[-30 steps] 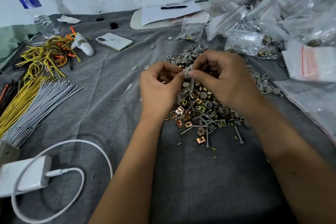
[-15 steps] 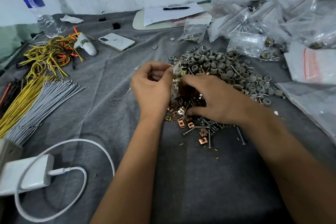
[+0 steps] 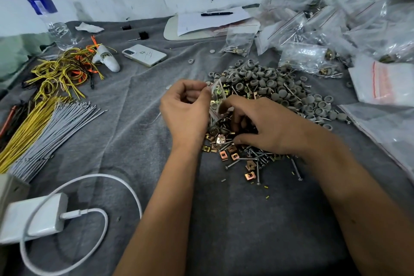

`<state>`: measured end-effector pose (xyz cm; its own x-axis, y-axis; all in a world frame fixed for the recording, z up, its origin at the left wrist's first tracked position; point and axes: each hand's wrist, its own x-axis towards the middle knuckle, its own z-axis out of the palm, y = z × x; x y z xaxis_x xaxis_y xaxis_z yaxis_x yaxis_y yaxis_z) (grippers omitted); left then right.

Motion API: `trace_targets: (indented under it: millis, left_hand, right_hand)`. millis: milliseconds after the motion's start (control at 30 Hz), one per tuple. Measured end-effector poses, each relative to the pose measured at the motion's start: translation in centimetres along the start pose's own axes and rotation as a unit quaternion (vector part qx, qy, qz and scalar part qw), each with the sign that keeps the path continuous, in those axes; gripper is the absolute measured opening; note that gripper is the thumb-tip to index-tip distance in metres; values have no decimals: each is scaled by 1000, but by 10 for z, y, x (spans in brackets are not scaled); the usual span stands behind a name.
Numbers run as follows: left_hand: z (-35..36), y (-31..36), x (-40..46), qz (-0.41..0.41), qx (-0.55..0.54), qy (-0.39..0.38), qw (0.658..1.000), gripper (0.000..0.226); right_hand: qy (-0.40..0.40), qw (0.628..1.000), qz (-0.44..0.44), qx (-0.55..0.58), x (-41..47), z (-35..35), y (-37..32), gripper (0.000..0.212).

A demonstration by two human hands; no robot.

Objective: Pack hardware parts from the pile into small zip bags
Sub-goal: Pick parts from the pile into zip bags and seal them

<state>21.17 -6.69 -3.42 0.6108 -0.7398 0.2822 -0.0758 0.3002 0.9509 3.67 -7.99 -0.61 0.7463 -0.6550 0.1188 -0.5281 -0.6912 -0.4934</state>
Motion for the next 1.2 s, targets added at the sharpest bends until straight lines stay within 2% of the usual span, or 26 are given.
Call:
trace_targets:
  millis: [133, 267, 400, 600, 700, 800, 867, 933, 1033, 1133, 1200]
  left_hand:
    - [0, 0, -1, 0, 6, -6, 1000, 12]
    - [-1, -1, 1, -7, 2, -5, 1000, 9]
    - [-1, 0, 0, -15, 3, 1, 1000, 9]
    - [0, 3, -2, 6, 29, -25, 999, 10]
    - [1, 5, -4, 15, 36, -40, 998, 11]
    - [1, 6, -3, 15, 38, -30, 999, 12]
    - [0, 5, -2, 11, 29, -15, 999, 13]
    - [0, 4, -1, 9, 24, -2, 1000, 16]
    - [0, 3, 0, 4, 17, 0, 1000, 14]
    - [1, 3, -1, 1, 10, -1, 1000, 13]
    - [1, 3, -2, -2, 7, -6, 1000, 12]
  right_hand:
    - [-16, 1000, -1, -21, 1, 1, 0, 52]
    - [22, 999, 4, -44, 1, 5, -1, 51]
    - [83, 994, -2, 64, 1, 1, -1, 47]
    - [155, 977, -3, 147, -2, -6, 3, 45]
    - [199, 975, 31, 99, -2, -6, 6, 37]
    - [205, 977, 55, 15, -1, -6, 9, 40]
    - [178, 984, 22, 0, -2, -8, 8, 33]
    - [96, 995, -10, -10, -2, -8, 6, 23]
    - [-32, 997, -6, -71, -1, -2, 5, 24]
    - [-53, 995, 3, -79, 1, -1, 5, 25]
    - [-40, 997, -4, -63, 1, -2, 5, 17]
